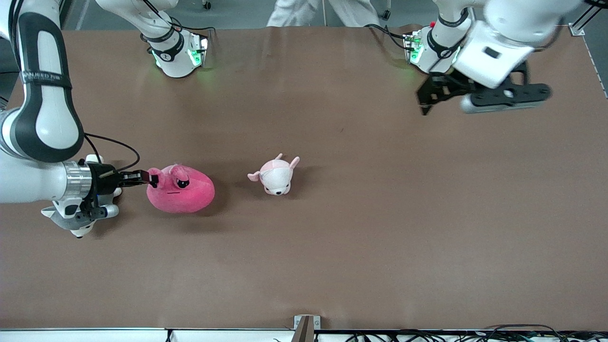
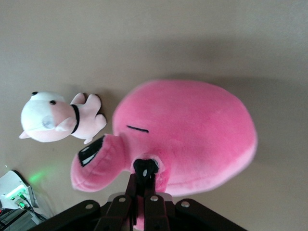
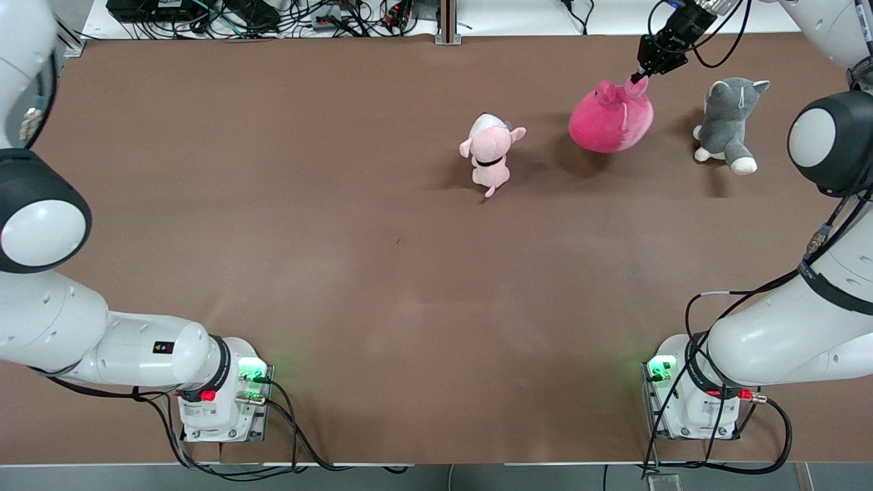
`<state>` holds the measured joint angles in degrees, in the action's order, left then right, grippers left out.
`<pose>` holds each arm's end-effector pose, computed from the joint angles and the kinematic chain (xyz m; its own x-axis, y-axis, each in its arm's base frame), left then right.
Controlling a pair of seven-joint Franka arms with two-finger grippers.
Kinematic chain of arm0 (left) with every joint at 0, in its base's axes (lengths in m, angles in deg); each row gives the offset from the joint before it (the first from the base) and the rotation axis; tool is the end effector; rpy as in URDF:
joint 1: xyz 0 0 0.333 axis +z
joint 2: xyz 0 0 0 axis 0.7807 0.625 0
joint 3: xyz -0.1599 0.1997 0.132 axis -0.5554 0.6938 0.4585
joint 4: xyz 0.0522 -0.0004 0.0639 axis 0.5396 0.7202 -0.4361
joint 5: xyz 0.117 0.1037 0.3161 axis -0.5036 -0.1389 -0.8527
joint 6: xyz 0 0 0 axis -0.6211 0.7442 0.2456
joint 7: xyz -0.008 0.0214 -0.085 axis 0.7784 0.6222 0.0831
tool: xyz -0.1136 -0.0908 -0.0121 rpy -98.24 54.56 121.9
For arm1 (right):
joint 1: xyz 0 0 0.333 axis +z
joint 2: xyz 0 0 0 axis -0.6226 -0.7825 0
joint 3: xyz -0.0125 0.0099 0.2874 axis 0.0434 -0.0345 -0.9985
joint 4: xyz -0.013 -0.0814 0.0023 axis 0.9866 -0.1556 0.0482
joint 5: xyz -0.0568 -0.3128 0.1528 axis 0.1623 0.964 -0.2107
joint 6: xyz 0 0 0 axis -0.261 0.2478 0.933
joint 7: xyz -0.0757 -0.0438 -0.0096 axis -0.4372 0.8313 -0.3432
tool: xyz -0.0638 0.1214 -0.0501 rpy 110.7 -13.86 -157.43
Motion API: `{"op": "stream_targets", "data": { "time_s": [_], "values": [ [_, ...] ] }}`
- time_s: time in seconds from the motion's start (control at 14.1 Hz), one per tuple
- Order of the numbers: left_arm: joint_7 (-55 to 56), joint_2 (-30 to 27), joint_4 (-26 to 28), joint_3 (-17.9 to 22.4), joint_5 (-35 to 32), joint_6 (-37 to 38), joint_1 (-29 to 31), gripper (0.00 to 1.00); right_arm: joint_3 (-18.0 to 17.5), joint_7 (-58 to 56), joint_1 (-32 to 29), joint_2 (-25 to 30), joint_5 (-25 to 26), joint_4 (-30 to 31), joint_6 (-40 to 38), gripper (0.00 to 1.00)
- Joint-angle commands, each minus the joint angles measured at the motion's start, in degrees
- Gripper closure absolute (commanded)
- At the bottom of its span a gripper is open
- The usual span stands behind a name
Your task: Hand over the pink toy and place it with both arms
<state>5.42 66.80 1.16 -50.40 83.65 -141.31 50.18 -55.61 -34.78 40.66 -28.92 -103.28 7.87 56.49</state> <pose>0.4889 -0.1885 0.5950 0.9969 0.0756 0.0218 0.0752 -0.9970 0.0203 0.5888 0.0432 0.3446 0.9609 0.1335 -0.2425 0.0054 -0.8850 -0.4657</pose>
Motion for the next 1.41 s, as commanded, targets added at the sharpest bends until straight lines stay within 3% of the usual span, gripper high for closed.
{"op": "stream_targets", "data": {
  "time_s": [0.0, 0.21, 0.42, 0.99, 1.06, 1.13, 1.2, 1.27, 1.34],
  "values": [
    [-7.3, -4.87, 5.98, -0.52, 1.33, -0.36, 6.05, 0.0, -1.01, -0.97, -1.71, -1.67, -1.78, -1.83, -0.2, 1.0],
    [-13.2, -5.49, 8.0, -0.52, 1.94, -0.8, 11.24, 0.0, -1.01, -1.14, -1.71, -3.08, -3.2, -1.83, 0.23, 0.99],
    [-17.5, -8.47, 13.0, -0.43, 4.22, -6.58, 16.07, 0.0, -1.01, -0.97, -2.15, -4.66, -3.2, -1.83, 0.68, 0.99],
    [-19.18, 0.74, 3.63, 0.0, 3.44, -7.66, 16.88, 0.0, -0.92, -1.05, -3.03, -6.6, -2.85, -1.92, 2.08, 0.98],
    [-19.19, 1.1, 3.0, 0.09, 3.44, -7.57, 16.96, 0.0, -0.92, -0.97, -3.03, -6.77, -2.76, -1.92, 2.17, 0.92],
    [-19.19, 1.19, 2.99, 0.18, 3.18, -7.57, 16.96, 0.0, -0.83, -0.27, -2.86, -6.86, -2.59, -1.92, 2.78, 0.62],
    [-19.1, 1.1, 2.99, 0.18, 2.65, -7.57, 16.96, 0.0, -0.75, 0.09, -2.86, -6.69, -1.98, -2.01, 3.74, 0.1],
    [-18.93, 0.84, 3.43, 0.18, 1.95, -7.48, 16.7, 0.0, -0.83, 0.18, -3.03, -6.34, -0.58, -2.62, 3.58, 0.0],
    [-18.84, 0.75, 3.43, 0.1, 1.86, -7.39, 16.53, 0.0, -0.57, 0.35, -3.03, -5.73, 0.48, -4.28, 3.4, 0.0]
  ]
}}
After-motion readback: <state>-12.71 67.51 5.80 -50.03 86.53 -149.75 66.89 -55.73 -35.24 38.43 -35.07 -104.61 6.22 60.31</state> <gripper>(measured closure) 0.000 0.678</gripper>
